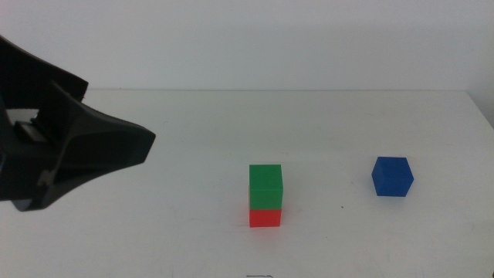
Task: Stack red cubes first, then green, then blue cubes in a specific spot.
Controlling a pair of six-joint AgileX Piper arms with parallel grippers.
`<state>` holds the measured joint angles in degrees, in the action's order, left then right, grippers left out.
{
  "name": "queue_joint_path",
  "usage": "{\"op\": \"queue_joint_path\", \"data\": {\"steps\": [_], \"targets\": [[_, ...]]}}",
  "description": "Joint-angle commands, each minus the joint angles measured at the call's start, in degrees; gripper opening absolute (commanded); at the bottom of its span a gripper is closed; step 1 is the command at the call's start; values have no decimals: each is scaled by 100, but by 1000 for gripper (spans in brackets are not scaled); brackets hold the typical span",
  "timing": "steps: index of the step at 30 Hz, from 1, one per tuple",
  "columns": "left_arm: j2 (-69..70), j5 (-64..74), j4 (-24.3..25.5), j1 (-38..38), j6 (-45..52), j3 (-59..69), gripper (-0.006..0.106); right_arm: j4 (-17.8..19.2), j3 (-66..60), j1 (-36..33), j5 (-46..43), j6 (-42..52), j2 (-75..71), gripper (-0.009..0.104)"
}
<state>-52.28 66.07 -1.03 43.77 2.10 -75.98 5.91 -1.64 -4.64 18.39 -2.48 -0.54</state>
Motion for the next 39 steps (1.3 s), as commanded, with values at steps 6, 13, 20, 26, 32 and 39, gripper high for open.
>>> {"op": "queue_joint_path", "data": {"steps": [6,13,20,26,32,39], "targets": [[32,-371,54,9,-9,-123,94,41,308,41,-238,93,46,82],[32,-371,53,9,-20,-123,94,19,1827,41,876,93,1346,82],[32,-371,53,9,-26,-123,94,-9,3523,30,2120,93,3090,82],[32,-371,53,9,-26,-123,94,-485,4678,30,2613,75,4430,82],[32,-371,72,9,-25,-123,94,-892,5135,30,2694,75,5132,82],[32,-366,103,9,-25,-123,94,-1319,5168,30,2734,70,5448,82]]}}
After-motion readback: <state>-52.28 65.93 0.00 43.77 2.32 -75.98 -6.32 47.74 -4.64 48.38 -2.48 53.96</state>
